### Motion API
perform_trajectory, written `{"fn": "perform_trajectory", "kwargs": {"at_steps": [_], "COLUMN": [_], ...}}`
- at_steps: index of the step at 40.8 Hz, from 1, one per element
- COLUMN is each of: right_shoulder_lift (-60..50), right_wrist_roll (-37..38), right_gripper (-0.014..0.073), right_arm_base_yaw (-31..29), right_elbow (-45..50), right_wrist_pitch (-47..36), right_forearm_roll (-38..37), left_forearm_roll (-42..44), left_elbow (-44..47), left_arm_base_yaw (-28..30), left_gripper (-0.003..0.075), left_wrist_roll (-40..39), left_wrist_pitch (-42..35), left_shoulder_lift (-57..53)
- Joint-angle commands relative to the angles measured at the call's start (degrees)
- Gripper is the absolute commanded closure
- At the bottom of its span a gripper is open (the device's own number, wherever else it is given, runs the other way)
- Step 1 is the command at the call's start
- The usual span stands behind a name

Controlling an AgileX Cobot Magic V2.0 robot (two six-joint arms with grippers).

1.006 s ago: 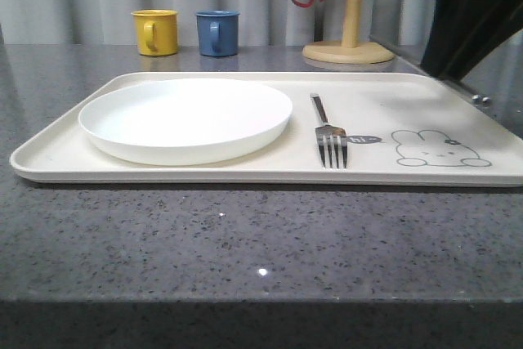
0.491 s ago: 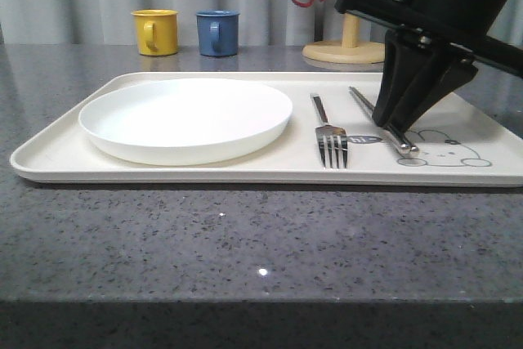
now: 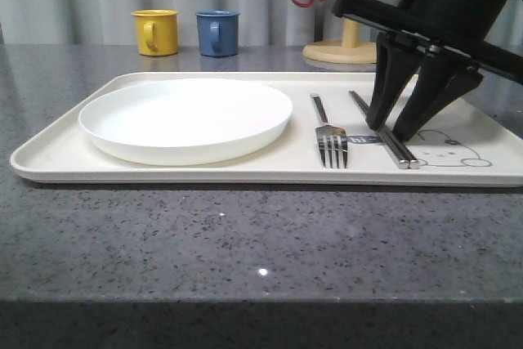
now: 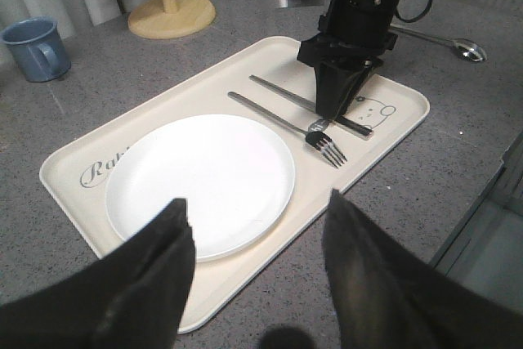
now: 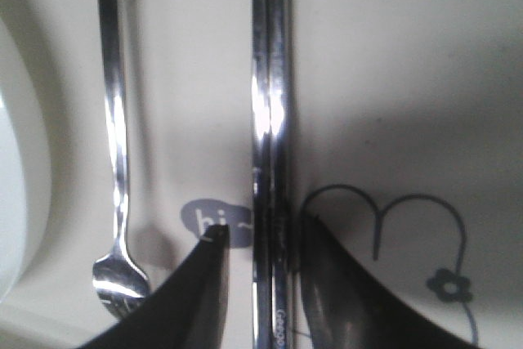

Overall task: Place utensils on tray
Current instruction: 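Place the chopsticks on the tray beside the fork and release, then move the right gripper to the steel spoon and grasp it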

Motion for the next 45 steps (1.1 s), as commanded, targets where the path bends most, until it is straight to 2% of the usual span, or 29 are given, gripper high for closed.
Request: {"fn": "perform_trajectory", "kwargs": {"at_steps": [1, 8, 15, 22, 28, 36, 45], "right_shoulder_lift": [-5.37, -12.18, -17.61, -19.1, -19.1, -16.41, -11.78], "right_wrist_roll": [-1.89, -8.82, -10.35, -10.41, -10.66, -16.25, -17.42], "right_gripper": [0.0322, 0.0322, 0.0322, 0.0322, 0.0322, 0.0322, 0.0322], "right_arm_base_yaw": [0.01, 0.01, -1.72, -8.92, -16.23, -22.86, -24.27], "right_elbow": [-1.73, -1.73, -1.48, -1.48, -1.48, -1.48, -1.48], "right_wrist_pitch": [-0.25, 2.92, 8.61, 12.82, 12.91, 14.09, 14.56], "right_forearm_roll": [1.25, -1.61, -12.14, -17.48, -22.63, -23.67, -24.18], "left_forearm_roll": [-0.22, -0.22, -0.22, -0.22, -0.22, -0.22, -0.22], "left_elbow": [-1.54, -1.54, -1.54, -1.54, -1.54, -1.54, -1.54], "left_arm_base_yaw": [-0.5, -0.5, -0.5, -0.5, -0.5, -0.5, -0.5], "left_gripper": [0.0374, 0.0374, 0.0374, 0.0374, 0.0374, 0.0374, 0.0374], "left_wrist_roll": [-0.61, -0.61, -0.61, -0.61, -0.61, -0.61, -0.61], "left_wrist_pitch": [-4.89, -4.89, -4.89, -4.89, -4.89, -4.89, -4.89], "left_shoulder_lift": [0.12, 0.12, 0.12, 0.12, 0.12, 0.12, 0.12]}}
